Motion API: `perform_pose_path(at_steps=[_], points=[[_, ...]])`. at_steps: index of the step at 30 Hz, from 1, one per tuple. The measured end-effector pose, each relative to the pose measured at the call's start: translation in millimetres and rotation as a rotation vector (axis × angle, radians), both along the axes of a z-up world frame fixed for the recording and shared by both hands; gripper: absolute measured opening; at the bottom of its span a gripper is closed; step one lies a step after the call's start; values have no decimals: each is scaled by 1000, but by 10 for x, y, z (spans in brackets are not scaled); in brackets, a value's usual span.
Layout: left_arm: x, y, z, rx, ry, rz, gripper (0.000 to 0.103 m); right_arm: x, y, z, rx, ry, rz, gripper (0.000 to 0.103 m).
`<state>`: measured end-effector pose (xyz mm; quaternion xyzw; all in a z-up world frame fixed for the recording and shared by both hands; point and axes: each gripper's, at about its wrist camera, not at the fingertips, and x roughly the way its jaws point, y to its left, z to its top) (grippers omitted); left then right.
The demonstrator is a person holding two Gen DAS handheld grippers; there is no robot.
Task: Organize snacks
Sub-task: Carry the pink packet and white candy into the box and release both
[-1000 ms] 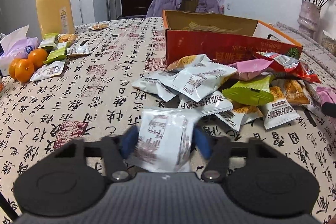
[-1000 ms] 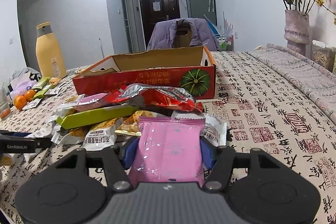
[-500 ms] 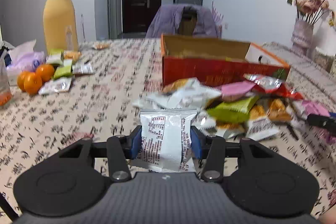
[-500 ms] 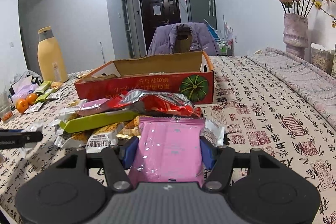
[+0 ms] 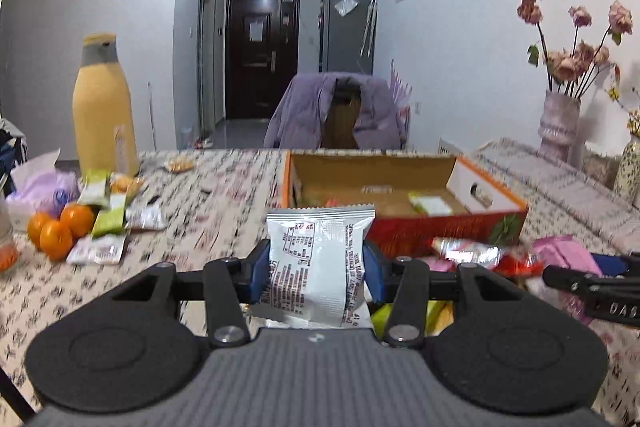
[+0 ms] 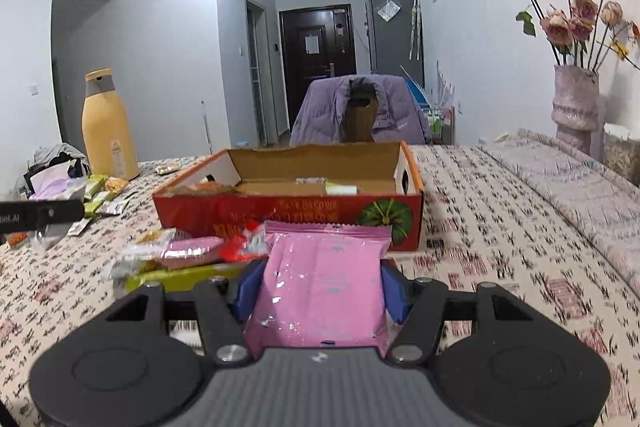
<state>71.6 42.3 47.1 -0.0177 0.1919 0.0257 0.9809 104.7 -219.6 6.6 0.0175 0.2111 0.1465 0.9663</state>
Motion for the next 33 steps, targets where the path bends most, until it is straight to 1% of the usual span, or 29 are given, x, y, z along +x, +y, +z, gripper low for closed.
perform_pose_path(at_steps=[7, 12, 21, 27, 30, 33], points=[[341, -113, 192, 0, -49, -13, 48, 302, 93, 162, -11, -41, 6, 60], [642, -162, 269, 0, -57, -19, 48, 571, 166, 271, -21, -65, 6, 60], [1235, -261, 392, -8, -68, -24, 48, 1096, 331, 422, -32, -78, 17, 60], [1610, -224, 366, -40, -53, -4, 48, 1477, 486, 463, -36, -68, 16, 60], [1810, -166, 323, -68, -36, 16, 48, 1674, 564, 419, -43, -60, 7, 60], [1946, -125, 223, -80, -13, 40, 48, 1777, 595, 329, -45, -51, 2, 60]])
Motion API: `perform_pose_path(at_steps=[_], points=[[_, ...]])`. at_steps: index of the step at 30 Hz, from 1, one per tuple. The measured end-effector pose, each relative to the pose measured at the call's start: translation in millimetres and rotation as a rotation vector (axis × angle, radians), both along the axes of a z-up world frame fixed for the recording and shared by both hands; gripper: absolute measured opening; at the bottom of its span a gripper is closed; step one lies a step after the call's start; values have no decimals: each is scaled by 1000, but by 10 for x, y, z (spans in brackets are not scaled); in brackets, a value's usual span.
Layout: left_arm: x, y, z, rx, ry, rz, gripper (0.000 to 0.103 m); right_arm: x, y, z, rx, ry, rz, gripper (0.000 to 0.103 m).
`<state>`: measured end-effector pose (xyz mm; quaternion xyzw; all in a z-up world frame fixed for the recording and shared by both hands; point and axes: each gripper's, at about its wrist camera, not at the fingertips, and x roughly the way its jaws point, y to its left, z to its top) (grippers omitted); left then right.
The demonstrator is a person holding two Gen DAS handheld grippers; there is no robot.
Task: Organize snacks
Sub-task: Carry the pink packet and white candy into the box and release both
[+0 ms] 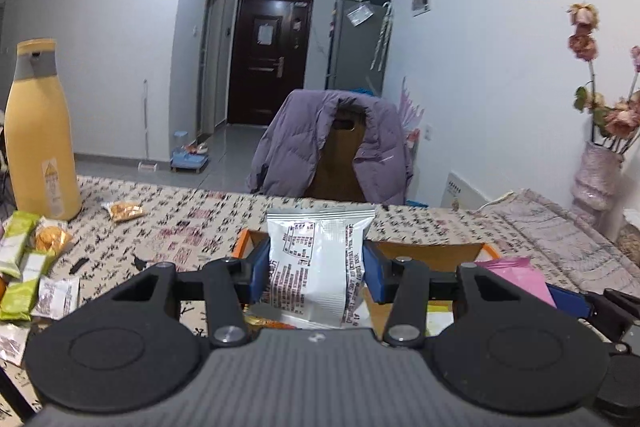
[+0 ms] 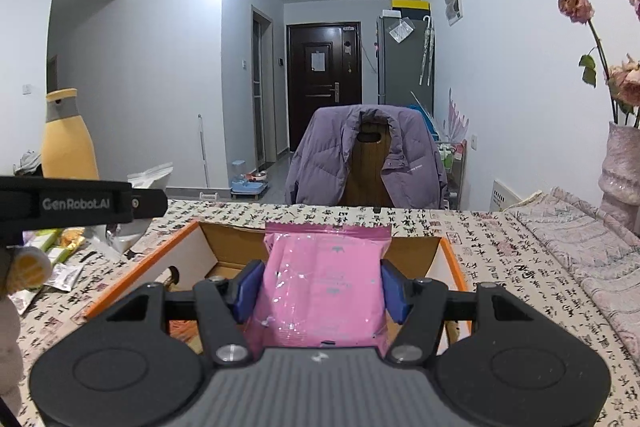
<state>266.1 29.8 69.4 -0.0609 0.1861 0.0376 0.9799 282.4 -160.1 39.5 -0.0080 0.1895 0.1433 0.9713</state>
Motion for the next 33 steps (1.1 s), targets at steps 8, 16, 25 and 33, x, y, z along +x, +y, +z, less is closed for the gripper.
perform_pose_path(at_steps=[8, 16, 25, 33], points=[[153, 8, -309, 22, 70, -12, 48, 139, -23, -250, -12, 71, 8, 60], [152, 45, -388, 6, 91, 32, 93, 199, -97, -336, 3, 114, -11, 89], [88, 4, -342, 32, 48, 52, 103, 181, -139, -321, 7, 105, -31, 103], [-53, -37, -182, 25, 15, 34, 103, 96, -139, -188, -1, 80, -43, 103]])
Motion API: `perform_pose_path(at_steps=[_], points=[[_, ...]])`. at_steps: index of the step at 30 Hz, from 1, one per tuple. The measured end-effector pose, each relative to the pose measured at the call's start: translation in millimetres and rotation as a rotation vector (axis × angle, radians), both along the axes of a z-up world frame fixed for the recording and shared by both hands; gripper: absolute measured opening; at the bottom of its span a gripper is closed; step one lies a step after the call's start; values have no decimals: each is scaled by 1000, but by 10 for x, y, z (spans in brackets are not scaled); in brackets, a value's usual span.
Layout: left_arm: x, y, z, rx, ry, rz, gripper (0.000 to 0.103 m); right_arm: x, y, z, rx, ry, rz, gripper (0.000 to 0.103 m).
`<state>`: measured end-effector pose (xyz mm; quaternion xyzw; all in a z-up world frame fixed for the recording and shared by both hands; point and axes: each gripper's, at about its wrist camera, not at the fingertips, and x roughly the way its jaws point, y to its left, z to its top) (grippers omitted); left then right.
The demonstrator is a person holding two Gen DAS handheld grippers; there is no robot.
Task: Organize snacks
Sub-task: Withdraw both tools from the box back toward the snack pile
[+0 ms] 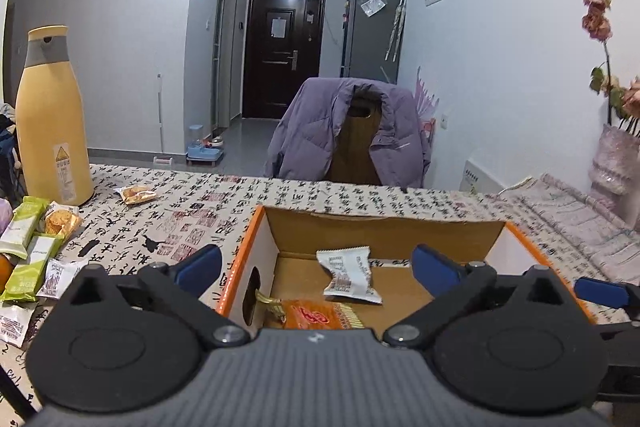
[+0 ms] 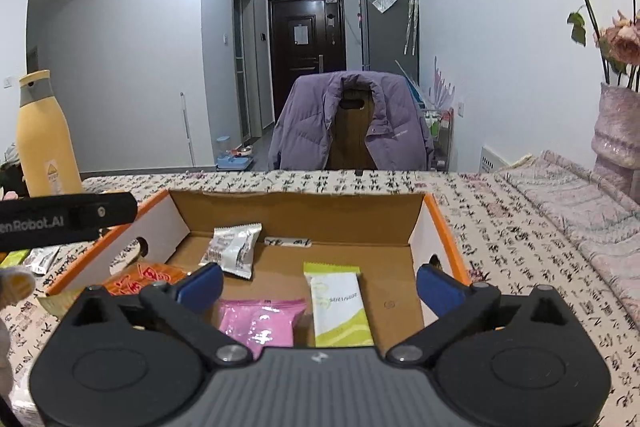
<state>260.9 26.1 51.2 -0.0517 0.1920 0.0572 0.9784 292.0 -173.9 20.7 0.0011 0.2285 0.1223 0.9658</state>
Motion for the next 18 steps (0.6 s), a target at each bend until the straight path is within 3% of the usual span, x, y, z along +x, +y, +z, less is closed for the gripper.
perform_pose_path(at_steps=[18], points=[[-720, -1, 151, 0, 6, 15, 103, -730, -108, 246, -22, -22, 23, 103]])
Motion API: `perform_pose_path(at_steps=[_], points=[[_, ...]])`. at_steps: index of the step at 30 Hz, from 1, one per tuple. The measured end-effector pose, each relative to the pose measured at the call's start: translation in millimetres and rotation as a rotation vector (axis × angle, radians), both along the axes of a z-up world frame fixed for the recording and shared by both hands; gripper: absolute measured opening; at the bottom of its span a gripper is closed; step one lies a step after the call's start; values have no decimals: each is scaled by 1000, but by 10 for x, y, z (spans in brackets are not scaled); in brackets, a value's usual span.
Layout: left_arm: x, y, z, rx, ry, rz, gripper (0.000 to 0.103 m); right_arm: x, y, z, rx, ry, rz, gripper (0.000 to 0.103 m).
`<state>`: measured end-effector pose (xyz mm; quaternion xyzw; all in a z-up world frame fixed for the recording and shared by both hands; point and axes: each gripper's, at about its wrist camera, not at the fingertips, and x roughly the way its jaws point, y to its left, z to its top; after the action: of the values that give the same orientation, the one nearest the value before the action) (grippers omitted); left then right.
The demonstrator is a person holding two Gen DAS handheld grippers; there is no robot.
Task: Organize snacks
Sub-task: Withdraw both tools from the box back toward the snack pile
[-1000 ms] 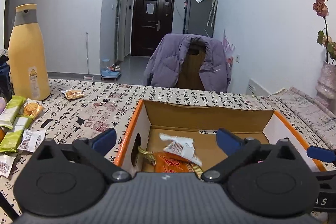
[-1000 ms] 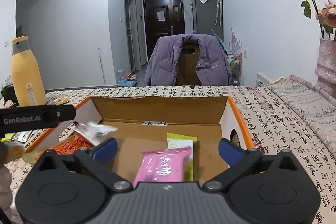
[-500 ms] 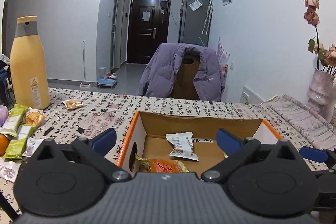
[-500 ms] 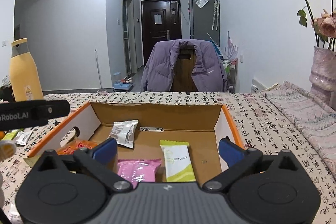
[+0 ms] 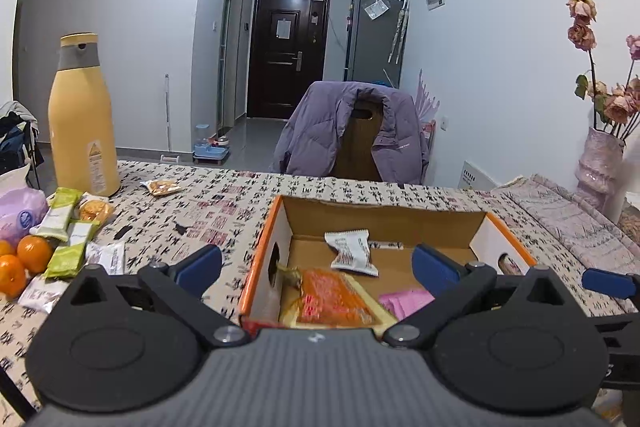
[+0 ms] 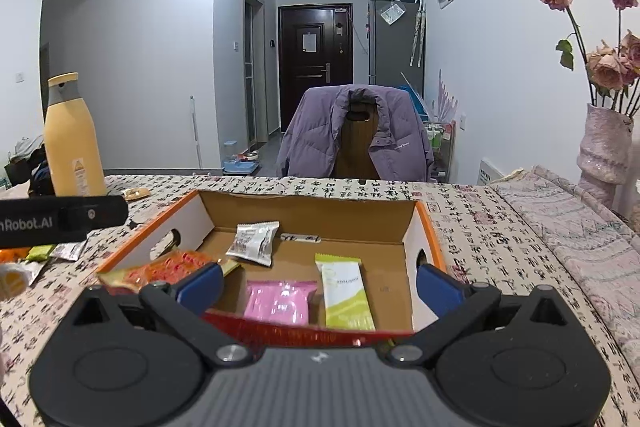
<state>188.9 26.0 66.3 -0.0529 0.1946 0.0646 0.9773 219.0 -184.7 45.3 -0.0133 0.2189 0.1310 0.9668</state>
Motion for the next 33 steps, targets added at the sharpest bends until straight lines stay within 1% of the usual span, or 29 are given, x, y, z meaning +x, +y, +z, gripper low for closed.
perform_pose_path(at_steps=[9, 17, 21, 27, 30, 33], points=[[-399, -30, -139, 15, 15, -3, 103, -365, -186, -123, -8, 27, -9, 103], [-649, -49, -357, 25, 18, -30, 103, -574, -330, -288, -1, 66, -22, 103], [-762, -44, -476, 25, 16, -28, 103, -654, -392, -385, 0, 85, -21, 103], [-842, 29, -605, 0, 21, -28, 103, -730, -454, -522, -1, 109, -25, 103], [-859, 48, -662, 1, 19, -28, 103, -757, -484, -578, 3, 119, -24, 103], [-843, 53, -724, 3, 32, -33, 103, -766, -500, -611, 6, 125, -26, 103]])
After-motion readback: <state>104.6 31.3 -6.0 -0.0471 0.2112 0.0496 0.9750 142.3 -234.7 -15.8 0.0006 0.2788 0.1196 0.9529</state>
